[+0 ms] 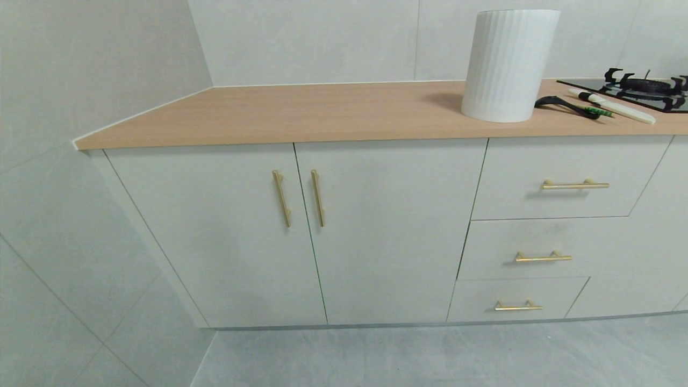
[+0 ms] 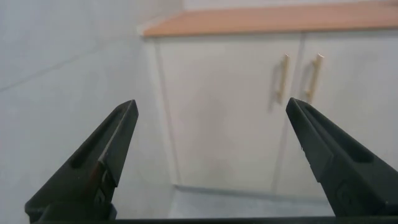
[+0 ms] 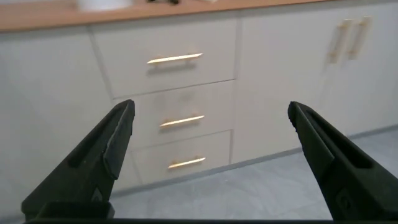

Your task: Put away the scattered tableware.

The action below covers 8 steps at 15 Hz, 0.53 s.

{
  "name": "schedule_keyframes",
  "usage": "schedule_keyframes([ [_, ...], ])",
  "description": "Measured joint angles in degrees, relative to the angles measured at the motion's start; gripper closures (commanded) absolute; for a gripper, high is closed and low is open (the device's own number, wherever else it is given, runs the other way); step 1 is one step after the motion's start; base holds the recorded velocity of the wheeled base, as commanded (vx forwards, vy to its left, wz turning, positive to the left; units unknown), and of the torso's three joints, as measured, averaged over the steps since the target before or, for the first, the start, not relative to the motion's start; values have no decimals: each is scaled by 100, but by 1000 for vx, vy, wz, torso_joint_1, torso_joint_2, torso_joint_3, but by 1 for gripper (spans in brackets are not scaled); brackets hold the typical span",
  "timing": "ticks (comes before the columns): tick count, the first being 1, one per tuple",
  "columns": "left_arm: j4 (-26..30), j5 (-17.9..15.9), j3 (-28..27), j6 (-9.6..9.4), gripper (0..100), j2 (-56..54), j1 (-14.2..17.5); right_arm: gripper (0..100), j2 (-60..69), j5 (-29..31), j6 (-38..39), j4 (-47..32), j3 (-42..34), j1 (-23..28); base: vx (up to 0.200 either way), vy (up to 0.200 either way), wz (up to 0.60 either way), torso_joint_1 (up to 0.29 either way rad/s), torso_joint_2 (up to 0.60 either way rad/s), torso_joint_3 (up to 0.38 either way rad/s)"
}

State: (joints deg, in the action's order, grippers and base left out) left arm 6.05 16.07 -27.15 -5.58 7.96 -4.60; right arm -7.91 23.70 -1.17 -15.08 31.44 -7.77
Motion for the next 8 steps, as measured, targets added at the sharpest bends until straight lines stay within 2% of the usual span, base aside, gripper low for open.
schedule_keyframes([
  [3,22,-140,249,-115,0,-518,358,0,343,-178,11,-11,-134,474,0,0,0,0,0,0],
  [6,-17,-88,684,-7,0,-730,450,0,664,-367,30,211,-901,714,0,0,0,0,0,0],
  [8,-79,-173,1208,4,0,-778,455,0,742,-613,35,917,-1705,761,0,0,0,0,0,0],
])
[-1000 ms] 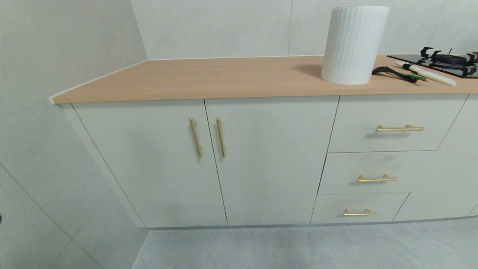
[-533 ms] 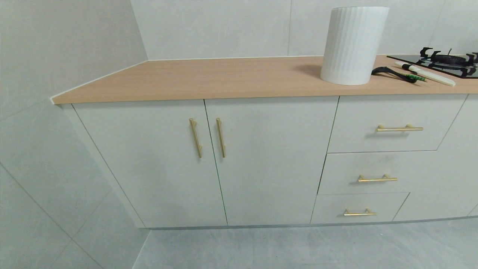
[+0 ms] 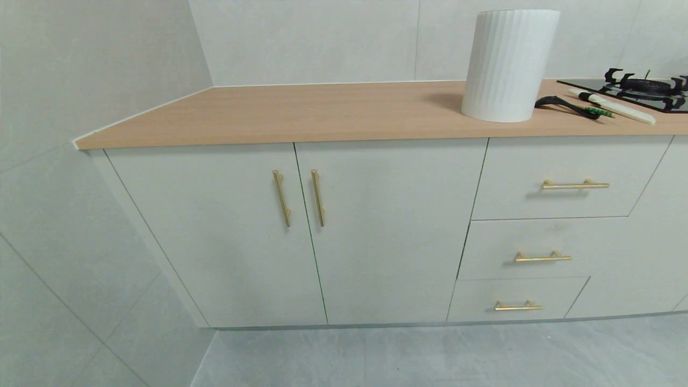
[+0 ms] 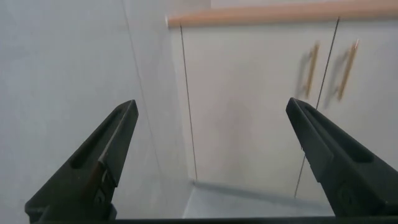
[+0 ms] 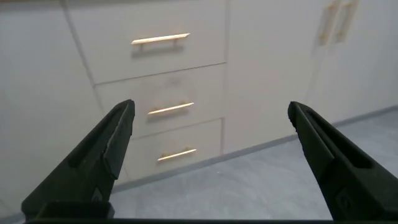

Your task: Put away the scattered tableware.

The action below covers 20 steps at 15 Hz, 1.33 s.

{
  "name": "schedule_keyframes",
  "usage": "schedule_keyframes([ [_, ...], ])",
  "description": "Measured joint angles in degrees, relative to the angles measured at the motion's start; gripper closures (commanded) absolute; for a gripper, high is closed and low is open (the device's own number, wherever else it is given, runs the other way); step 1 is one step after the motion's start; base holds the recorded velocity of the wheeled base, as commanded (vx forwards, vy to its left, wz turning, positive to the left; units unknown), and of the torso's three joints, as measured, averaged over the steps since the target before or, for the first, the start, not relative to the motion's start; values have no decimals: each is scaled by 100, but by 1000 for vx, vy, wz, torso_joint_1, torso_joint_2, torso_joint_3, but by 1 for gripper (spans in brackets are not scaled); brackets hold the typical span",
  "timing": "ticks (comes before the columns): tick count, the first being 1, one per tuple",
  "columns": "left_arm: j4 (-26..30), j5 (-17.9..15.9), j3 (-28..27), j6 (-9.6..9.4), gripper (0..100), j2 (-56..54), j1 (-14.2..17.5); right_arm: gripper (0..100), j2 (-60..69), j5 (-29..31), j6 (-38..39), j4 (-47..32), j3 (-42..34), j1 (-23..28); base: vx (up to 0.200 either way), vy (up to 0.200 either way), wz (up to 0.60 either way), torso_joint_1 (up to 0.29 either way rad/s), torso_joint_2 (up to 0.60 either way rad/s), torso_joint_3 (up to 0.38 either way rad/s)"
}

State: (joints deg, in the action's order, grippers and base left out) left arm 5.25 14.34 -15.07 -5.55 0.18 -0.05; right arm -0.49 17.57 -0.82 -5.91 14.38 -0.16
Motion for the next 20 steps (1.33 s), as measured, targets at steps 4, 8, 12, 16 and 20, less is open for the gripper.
schedule_keyframes([
  [4,-755,-881,1231,46,0,-18,5,0,51,-1415,22,1306,-1302,16,0,0,0,0,0,0],
  [8,-499,-1325,1488,207,0,-23,5,0,60,-1790,17,613,-1412,16,0,0,0,0,0,0],
  [12,-514,-1368,1504,391,0,-26,5,0,60,-1827,27,605,-1434,16,0,0,0,0,0,0],
  [16,-512,-1429,1507,352,0,-26,5,0,60,-1860,28,599,-1438,16,0,0,0,0,0,0],
  [20,-510,-1420,1507,541,0,-26,5,0,60,-1904,24,594,-1438,5,0,0,0,0,0,0],
])
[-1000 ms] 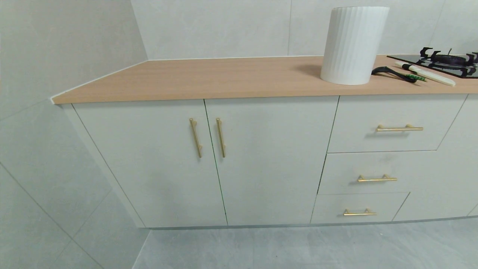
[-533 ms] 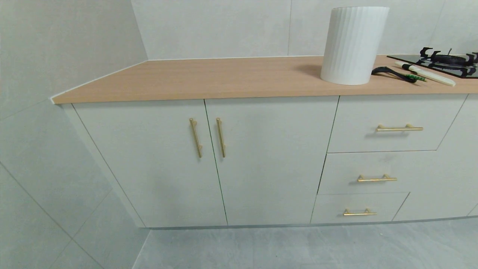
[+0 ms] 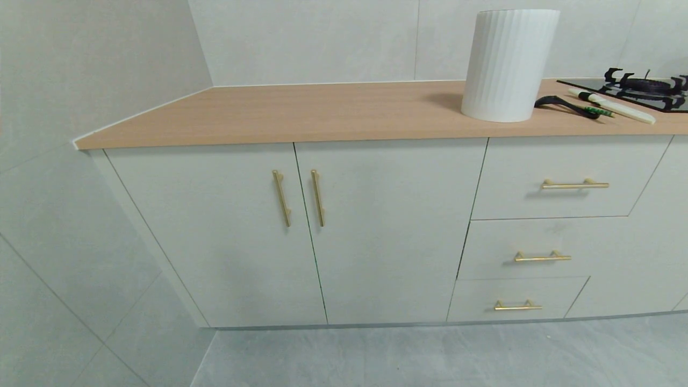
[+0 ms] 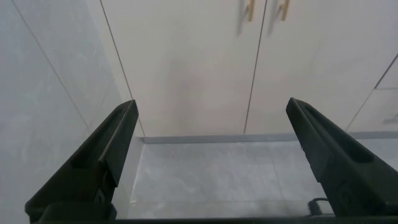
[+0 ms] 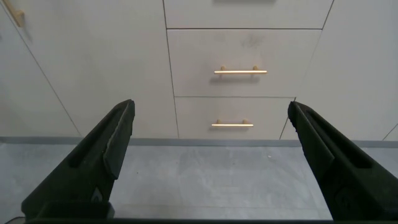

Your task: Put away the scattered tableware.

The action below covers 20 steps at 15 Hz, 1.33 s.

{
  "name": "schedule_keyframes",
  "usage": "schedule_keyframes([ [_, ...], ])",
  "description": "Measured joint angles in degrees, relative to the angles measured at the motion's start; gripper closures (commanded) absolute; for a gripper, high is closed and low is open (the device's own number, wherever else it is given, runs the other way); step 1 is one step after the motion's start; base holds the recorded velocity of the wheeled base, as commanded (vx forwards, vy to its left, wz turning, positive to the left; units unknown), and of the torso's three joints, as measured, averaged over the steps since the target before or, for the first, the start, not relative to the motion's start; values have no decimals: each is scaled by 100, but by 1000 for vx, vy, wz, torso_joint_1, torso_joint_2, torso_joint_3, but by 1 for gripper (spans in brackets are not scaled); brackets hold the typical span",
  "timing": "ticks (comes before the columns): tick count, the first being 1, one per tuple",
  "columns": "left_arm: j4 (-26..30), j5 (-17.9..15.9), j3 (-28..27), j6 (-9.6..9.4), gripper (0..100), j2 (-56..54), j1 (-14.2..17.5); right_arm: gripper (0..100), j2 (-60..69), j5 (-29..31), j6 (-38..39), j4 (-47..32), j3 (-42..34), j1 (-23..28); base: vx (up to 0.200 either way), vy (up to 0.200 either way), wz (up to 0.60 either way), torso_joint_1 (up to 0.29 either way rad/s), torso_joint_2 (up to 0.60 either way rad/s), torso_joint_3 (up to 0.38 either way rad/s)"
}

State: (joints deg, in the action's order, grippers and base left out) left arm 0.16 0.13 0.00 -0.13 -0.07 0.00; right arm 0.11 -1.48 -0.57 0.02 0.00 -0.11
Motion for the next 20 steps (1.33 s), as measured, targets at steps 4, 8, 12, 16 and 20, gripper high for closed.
schedule_keyframes([
  [4,0,11,0,11,0,0,0,0,0,-35,0,-2,0,-5,0,-150,0,-2,1,-1],
  [8,0,13,0,27,0,0,2,0,0,-38,0,-2,0,-11,0,-200,0,6,2,1],
  [12,2,13,0,27,0,0,0,0,-1,-35,4,-2,0,-5,0,-200,0,2,2,6],
  [16,2,11,0,29,0,0,0,0,-1,-41,0,-2,0,-5,0,-200,0,4,6,0],
  [20,2,11,0,29,0,0,0,0,-1,-38,2,-2,0,-5,0,-100,0,1,1,4],
])
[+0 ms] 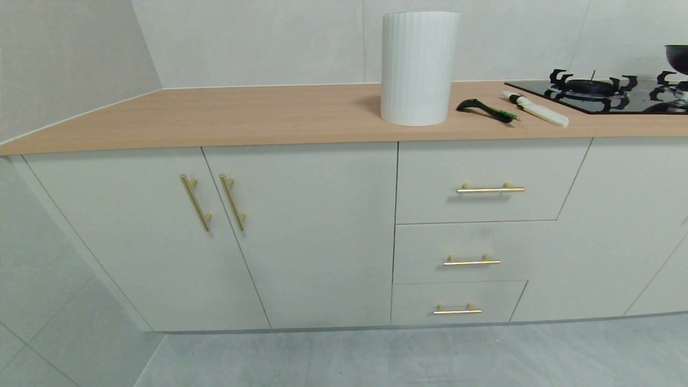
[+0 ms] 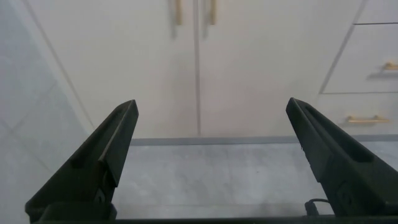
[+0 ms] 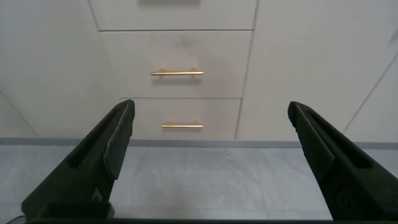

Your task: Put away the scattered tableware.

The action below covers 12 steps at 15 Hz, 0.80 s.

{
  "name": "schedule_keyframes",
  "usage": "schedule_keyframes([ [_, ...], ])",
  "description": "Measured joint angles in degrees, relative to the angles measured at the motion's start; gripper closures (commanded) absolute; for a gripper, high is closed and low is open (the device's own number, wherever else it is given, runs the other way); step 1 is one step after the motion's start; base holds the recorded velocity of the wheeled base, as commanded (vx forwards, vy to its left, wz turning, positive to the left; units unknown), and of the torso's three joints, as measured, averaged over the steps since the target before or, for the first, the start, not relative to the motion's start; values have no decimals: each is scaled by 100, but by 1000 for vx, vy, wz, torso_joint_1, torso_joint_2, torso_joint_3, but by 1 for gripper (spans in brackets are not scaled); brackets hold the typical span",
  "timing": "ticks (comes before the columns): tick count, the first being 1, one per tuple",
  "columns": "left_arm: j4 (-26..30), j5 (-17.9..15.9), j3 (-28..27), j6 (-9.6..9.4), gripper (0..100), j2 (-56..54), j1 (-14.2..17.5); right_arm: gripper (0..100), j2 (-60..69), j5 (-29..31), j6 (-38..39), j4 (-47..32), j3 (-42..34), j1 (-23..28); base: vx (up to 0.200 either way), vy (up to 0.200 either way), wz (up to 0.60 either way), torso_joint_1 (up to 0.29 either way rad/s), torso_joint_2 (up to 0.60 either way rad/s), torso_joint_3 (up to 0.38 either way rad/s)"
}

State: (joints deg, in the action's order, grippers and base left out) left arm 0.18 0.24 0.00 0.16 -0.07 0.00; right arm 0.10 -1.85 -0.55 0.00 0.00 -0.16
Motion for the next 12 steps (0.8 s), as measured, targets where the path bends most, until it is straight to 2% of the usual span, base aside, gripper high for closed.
schedule_keyframes([
  [10,0,0,0,-2,0,0,0,0,-2,2,-2,0,0,0,0,0,0,0,0,0],
  [12,-2,-2,0,-6,0,0,0,0,-2,2,-2,0,0,0,200,0,0,-2,-2,2],
])
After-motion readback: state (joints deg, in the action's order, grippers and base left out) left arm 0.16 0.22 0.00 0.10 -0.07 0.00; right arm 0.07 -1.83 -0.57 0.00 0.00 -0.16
